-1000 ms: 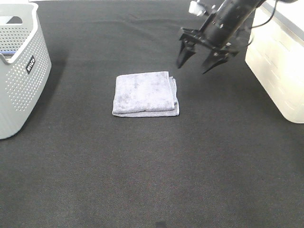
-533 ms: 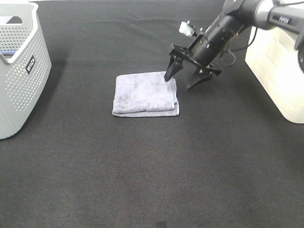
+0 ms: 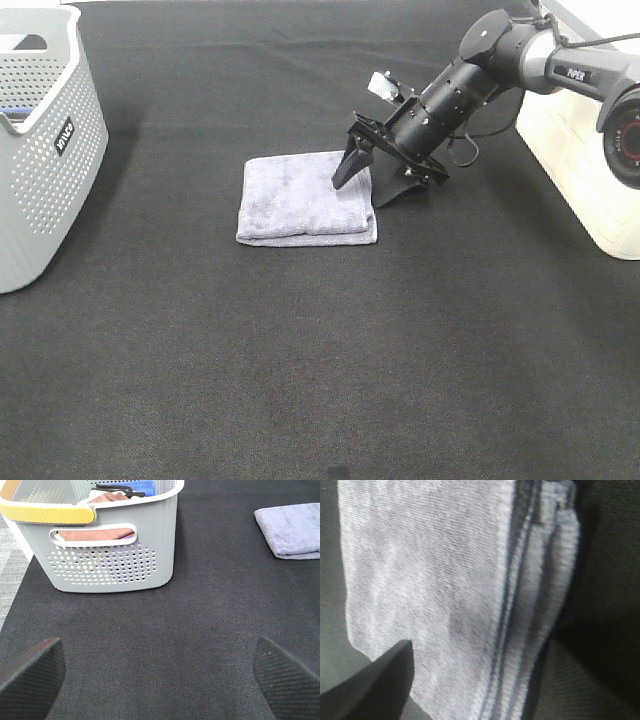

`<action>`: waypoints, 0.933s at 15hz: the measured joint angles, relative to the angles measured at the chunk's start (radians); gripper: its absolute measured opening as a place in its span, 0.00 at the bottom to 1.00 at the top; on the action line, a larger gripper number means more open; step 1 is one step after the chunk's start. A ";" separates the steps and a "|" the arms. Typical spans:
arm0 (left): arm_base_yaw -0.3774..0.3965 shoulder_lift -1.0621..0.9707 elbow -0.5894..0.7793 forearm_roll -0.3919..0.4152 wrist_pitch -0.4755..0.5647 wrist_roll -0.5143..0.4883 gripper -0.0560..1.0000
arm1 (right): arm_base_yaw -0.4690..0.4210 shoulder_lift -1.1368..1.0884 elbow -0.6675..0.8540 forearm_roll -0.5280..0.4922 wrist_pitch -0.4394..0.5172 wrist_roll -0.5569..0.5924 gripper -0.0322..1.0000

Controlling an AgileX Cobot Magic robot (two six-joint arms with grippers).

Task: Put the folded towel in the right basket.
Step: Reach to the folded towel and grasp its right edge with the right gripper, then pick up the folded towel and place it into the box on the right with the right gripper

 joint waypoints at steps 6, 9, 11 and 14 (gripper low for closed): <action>0.000 0.000 0.000 0.000 0.000 0.000 0.98 | 0.023 0.013 0.000 0.022 -0.028 -0.034 0.11; 0.000 0.000 0.000 0.000 0.000 0.000 0.98 | 0.023 0.013 -0.012 0.021 -0.021 -0.058 0.10; 0.000 0.000 0.000 0.000 0.000 0.000 0.98 | 0.023 0.013 -0.082 0.014 0.019 -0.059 0.10; 0.000 0.000 0.000 0.000 0.000 0.000 0.98 | 0.023 0.009 -0.243 -0.063 0.029 -0.034 0.10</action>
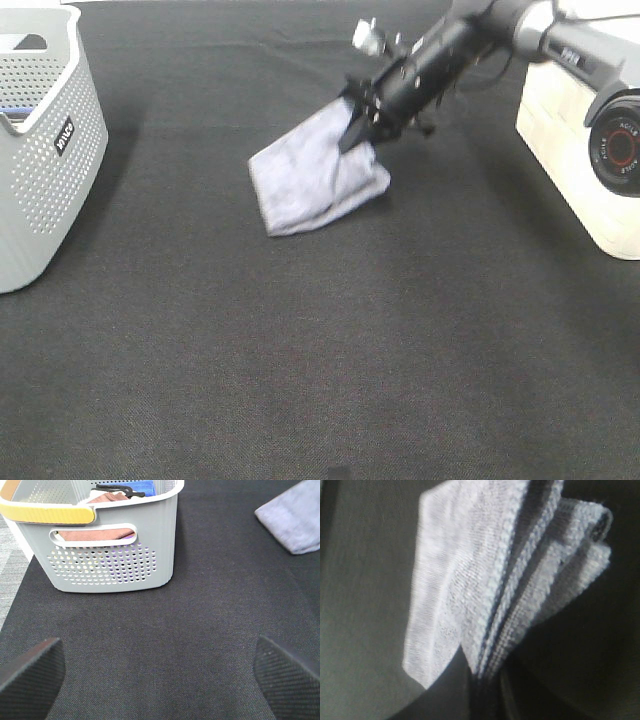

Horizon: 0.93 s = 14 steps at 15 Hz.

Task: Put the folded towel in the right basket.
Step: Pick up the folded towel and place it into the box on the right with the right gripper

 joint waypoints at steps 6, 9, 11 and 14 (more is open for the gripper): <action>0.000 0.000 0.000 0.000 0.000 0.000 0.98 | 0.000 -0.230 -0.071 -0.258 0.005 0.032 0.10; 0.000 0.000 0.000 0.000 0.000 0.000 0.98 | -0.006 -0.362 -0.071 -0.385 0.007 0.050 0.10; 0.000 0.000 0.000 0.000 0.000 0.000 0.98 | -0.053 -0.459 -0.071 -0.430 0.007 0.061 0.10; 0.000 0.000 0.000 0.000 0.000 0.000 0.98 | -0.129 -0.516 -0.053 -0.437 0.007 0.064 0.10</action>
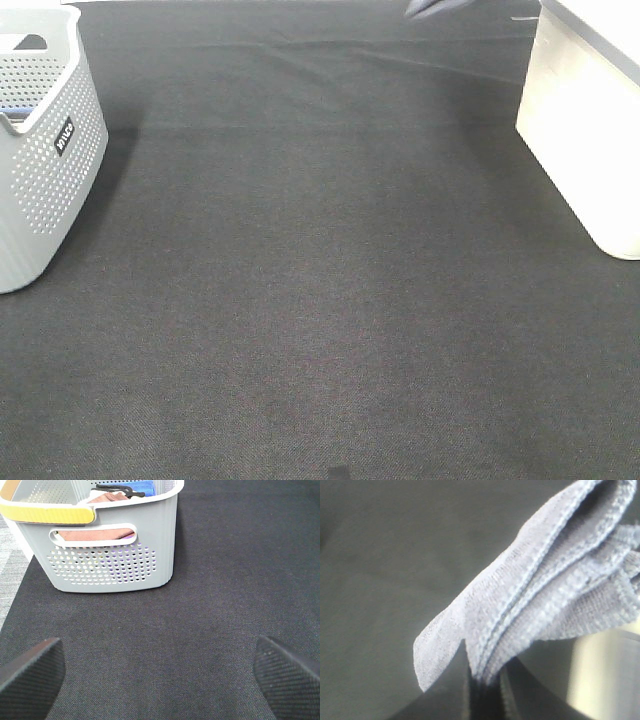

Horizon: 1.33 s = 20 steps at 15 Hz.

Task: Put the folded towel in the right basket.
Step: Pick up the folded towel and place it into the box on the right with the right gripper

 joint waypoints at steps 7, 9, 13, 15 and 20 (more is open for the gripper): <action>0.000 0.000 0.000 0.000 0.000 0.000 0.98 | -0.336 -0.097 0.213 -0.011 0.001 0.003 0.10; 0.000 0.000 0.000 0.000 0.000 0.000 0.98 | -0.389 -0.085 0.249 -0.011 0.001 0.003 0.10; 0.000 0.000 0.000 0.000 0.000 0.000 0.98 | -0.406 0.026 0.266 -0.024 0.000 0.003 0.11; 0.000 0.000 0.000 0.000 0.000 0.000 0.98 | -0.406 0.054 0.266 -0.024 0.000 0.003 0.27; 0.000 0.000 0.000 0.000 0.000 0.000 0.98 | -0.406 0.052 0.266 0.009 0.000 0.027 0.71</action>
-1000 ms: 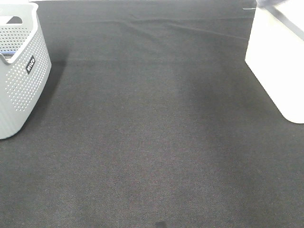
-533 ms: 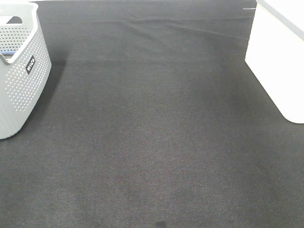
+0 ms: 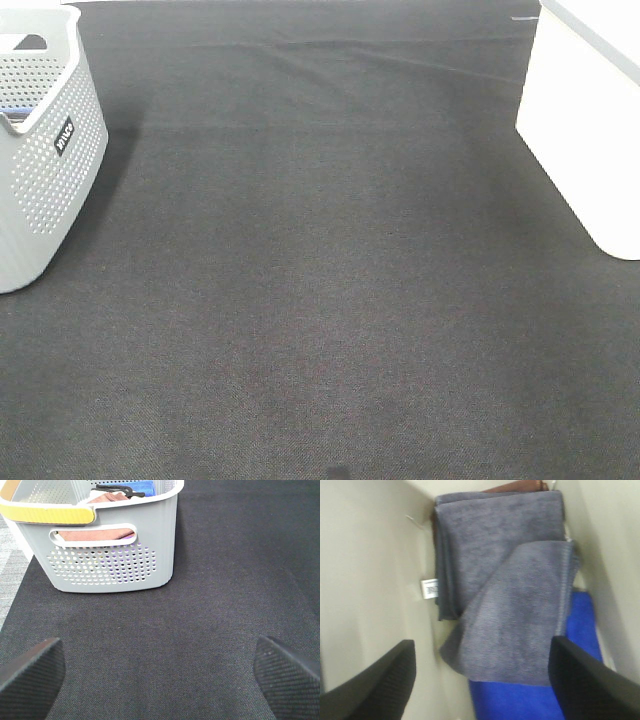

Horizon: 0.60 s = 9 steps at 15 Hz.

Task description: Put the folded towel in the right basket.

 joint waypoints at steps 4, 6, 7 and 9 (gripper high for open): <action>0.000 0.000 0.000 0.000 0.000 0.000 0.98 | 0.025 -0.054 0.000 0.112 -0.001 0.001 0.73; 0.000 0.000 0.000 0.000 0.000 0.000 0.98 | 0.090 -0.098 0.000 0.078 -0.001 0.007 0.73; 0.000 0.000 0.000 0.000 0.000 0.000 0.98 | 0.130 -0.120 0.001 0.052 -0.001 0.020 0.73; 0.000 0.000 0.000 0.000 0.000 0.000 0.98 | 0.241 -0.211 0.093 -0.024 -0.003 0.028 0.73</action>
